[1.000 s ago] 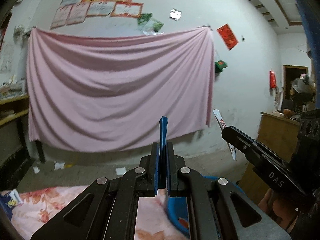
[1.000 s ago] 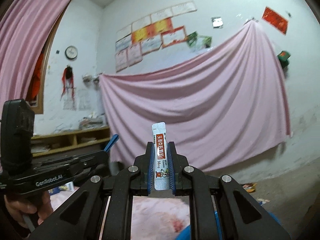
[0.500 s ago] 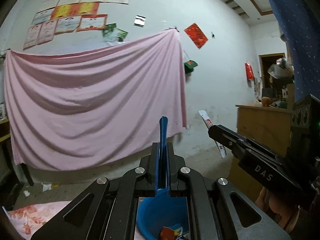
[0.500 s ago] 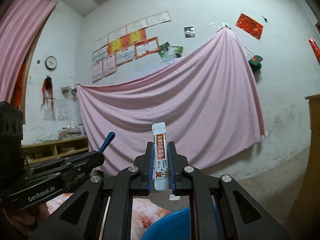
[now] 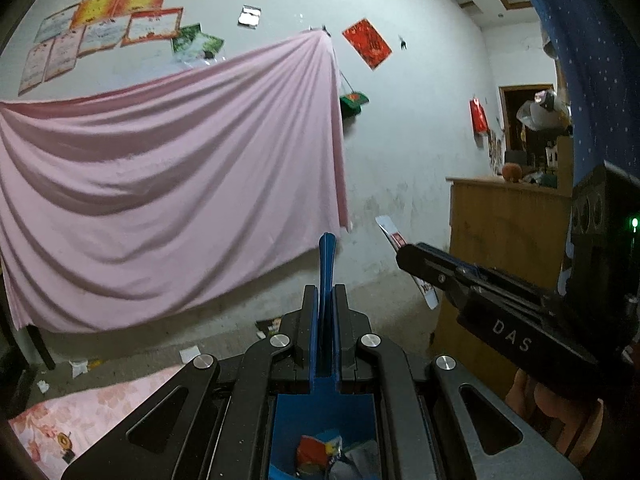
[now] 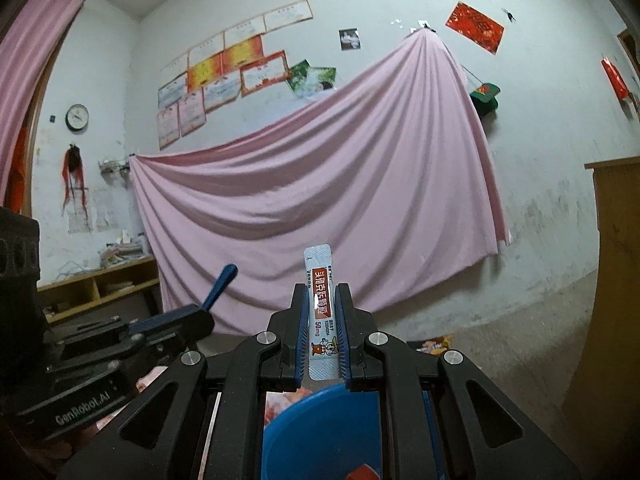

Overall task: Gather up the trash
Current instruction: 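Carry the pen and sachet over the blue basin with both tools, then open both tools to drop the pen and sachet into the basin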

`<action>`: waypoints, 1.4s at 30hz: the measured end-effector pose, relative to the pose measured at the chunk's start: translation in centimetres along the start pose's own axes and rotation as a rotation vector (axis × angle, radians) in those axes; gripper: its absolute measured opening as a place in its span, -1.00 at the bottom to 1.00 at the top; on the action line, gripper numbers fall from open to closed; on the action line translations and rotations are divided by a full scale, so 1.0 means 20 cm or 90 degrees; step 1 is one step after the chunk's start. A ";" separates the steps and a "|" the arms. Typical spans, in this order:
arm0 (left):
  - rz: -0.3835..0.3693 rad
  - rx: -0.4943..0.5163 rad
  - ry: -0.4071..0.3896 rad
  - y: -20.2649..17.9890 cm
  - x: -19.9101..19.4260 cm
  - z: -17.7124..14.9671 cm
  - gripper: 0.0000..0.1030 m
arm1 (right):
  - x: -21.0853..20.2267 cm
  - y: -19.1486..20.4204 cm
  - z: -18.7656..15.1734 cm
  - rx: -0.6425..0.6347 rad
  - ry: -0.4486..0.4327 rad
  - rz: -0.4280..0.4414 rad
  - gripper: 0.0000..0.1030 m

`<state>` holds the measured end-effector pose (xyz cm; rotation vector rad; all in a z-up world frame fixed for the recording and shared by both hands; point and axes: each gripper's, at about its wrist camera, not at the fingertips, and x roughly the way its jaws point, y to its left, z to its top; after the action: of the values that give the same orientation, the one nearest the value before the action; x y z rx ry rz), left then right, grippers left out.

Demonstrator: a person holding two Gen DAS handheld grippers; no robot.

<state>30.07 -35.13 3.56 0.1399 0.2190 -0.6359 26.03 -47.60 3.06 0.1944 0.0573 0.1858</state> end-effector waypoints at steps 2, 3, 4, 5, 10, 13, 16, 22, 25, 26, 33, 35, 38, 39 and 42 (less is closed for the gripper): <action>-0.004 -0.001 0.013 -0.01 0.02 -0.02 -0.92 | 0.01 0.00 0.00 0.002 0.008 -0.002 -0.78; -0.005 -0.002 0.018 -0.02 0.03 -0.02 -0.92 | 0.01 0.00 0.00 0.002 0.010 -0.003 -0.78; -0.007 -0.002 0.021 -0.02 0.02 -0.03 -0.92 | 0.01 0.00 -0.01 0.004 0.015 -0.003 -0.78; -0.009 -0.002 0.026 -0.02 0.03 -0.04 -0.92 | 0.02 0.00 -0.01 0.005 0.018 -0.004 -0.78; -0.011 -0.004 0.041 -0.01 0.05 -0.05 -0.92 | 0.03 -0.01 -0.01 0.010 0.034 -0.006 -0.78; -0.011 -0.007 0.052 0.00 0.06 -0.06 -0.92 | 0.04 -0.01 -0.02 0.013 0.045 -0.010 -0.78; -0.009 -0.014 0.066 0.01 0.07 -0.06 -0.92 | 0.06 -0.02 -0.03 0.018 0.059 -0.013 -0.78; -0.011 -0.026 0.090 0.04 0.09 -0.07 -0.92 | 0.09 -0.04 -0.04 0.026 0.085 -0.018 -0.77; -0.010 -0.031 0.098 0.05 0.10 -0.07 -0.92 | 0.10 -0.04 -0.05 0.028 0.095 -0.019 -0.77; -0.010 -0.032 0.100 0.06 0.10 -0.07 -0.92 | 0.10 -0.05 -0.05 0.028 0.098 -0.019 -0.77; -0.007 -0.033 0.122 0.08 0.11 -0.08 -0.91 | 0.14 -0.06 -0.07 0.031 0.126 -0.022 -0.75; -0.007 -0.036 0.129 0.08 0.12 -0.09 -0.91 | 0.15 -0.06 -0.08 0.032 0.134 -0.024 -0.75; -0.007 -0.040 0.137 0.10 0.12 -0.09 -0.91 | 0.16 -0.06 -0.09 0.034 0.149 -0.026 -0.75; -0.007 -0.042 0.140 0.10 0.12 -0.09 -0.91 | 0.17 -0.07 -0.09 0.036 0.152 -0.026 -0.75; -0.004 -0.047 0.147 0.11 0.12 -0.09 -0.91 | 0.17 -0.07 -0.10 0.037 0.158 -0.026 -0.75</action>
<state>32.89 -34.35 1.29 0.1419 0.4659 -0.6174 29.52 -48.01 0.73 0.2274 0.3142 0.1666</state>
